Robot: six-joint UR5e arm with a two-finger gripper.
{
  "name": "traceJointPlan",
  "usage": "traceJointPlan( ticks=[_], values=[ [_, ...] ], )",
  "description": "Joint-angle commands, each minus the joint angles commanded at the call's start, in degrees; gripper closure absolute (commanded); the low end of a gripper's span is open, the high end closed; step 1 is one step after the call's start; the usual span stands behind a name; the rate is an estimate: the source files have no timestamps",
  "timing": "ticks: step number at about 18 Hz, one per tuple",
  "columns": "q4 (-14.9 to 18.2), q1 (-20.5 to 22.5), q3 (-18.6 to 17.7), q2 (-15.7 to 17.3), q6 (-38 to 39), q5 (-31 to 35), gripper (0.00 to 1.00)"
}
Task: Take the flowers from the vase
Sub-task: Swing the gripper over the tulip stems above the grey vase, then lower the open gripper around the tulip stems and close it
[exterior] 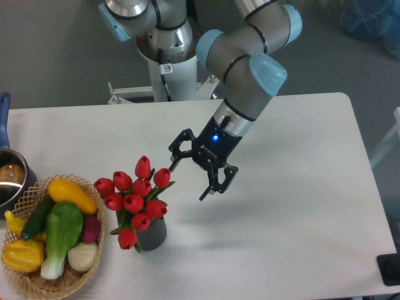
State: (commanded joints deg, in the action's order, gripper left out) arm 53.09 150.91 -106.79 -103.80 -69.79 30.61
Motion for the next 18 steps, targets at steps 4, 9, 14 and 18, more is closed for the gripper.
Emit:
traceJointPlan(
  ticks=[4,9,14,18],
  values=[
    [-0.09,-0.18,0.00,-0.26,-0.09,-3.89,0.00],
    [-0.35,-1.49,0.00,-1.93,-0.53,-7.84,0.00],
    [-0.44,-2.99,0.26,-2.98,-0.88,-8.20,0.00],
    [-0.62,-5.01,0.62,-4.04,-0.88,-8.55,0.03]
  ],
)
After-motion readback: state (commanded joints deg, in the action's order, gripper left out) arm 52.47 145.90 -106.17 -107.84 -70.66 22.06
